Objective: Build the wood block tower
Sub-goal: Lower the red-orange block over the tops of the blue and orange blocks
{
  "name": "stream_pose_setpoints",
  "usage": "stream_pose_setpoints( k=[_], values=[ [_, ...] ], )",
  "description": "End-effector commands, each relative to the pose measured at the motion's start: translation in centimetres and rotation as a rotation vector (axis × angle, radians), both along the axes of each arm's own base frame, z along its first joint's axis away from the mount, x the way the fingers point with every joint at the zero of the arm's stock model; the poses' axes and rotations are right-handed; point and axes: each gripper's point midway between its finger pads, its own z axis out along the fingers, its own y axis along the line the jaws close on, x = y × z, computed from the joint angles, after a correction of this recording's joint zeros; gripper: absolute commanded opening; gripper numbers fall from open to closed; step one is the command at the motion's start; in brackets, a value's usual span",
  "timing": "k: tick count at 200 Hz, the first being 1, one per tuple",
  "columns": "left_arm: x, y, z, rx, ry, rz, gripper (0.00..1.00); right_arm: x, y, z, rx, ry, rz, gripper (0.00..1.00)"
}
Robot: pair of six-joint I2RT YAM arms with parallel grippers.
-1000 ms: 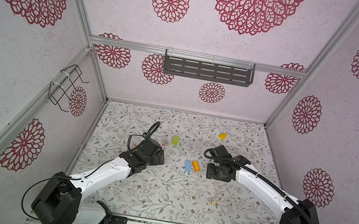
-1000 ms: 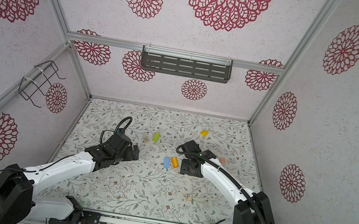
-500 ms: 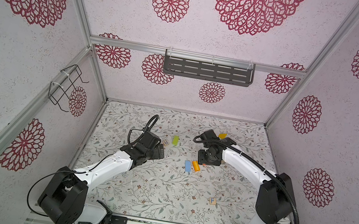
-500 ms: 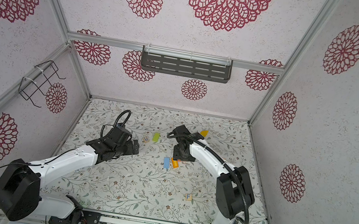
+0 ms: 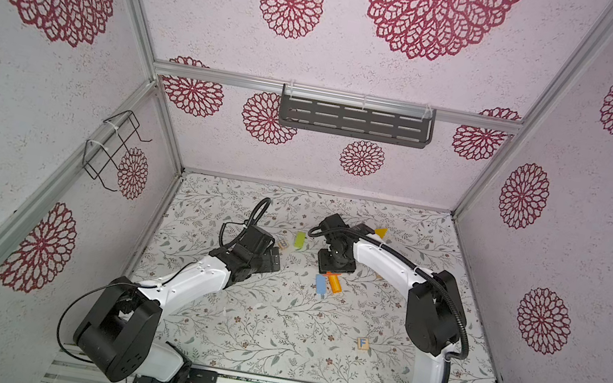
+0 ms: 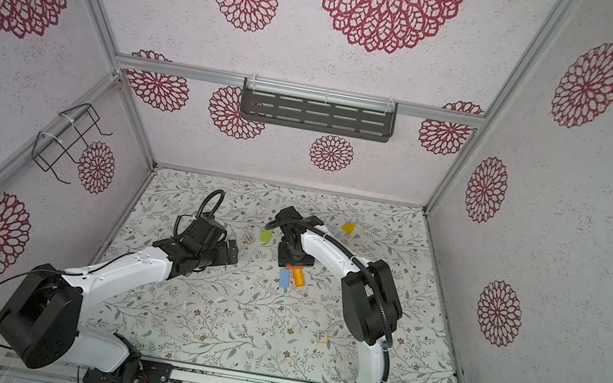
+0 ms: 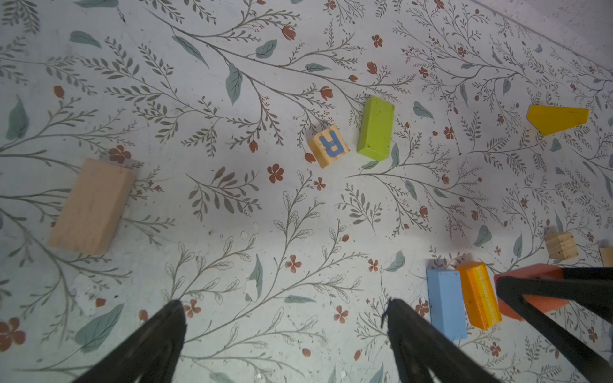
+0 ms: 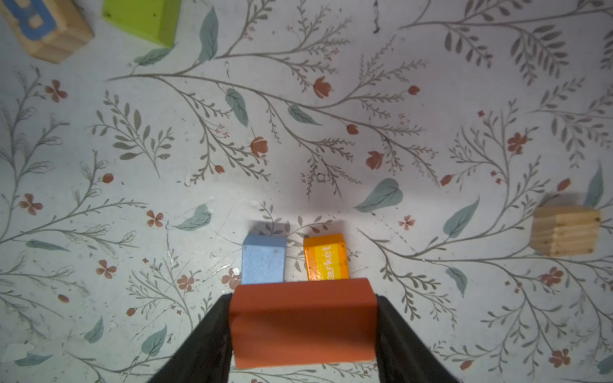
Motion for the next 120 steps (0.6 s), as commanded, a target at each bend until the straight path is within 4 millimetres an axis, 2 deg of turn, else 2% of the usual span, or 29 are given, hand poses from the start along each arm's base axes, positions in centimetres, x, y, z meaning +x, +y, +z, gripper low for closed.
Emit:
stream_pose_setpoints(
  k=[1, 57, 120],
  values=[
    [0.0, 0.2, -0.4, -0.025, -0.010, 0.025, 0.97, -0.2, 0.6, 0.4, -0.001, 0.013, 0.028, 0.56],
    [-0.1, 0.2, -0.9, -0.025, -0.006, 0.025, 0.97, -0.5, 1.2, -1.0, -0.012, 0.039, 0.042, 0.56],
    [0.0, 0.3, -1.3, -0.018, 0.003, 0.028, 0.97, -0.4, 0.7, -2.2, -0.053, 0.041, 0.032, 0.57]
  ],
)
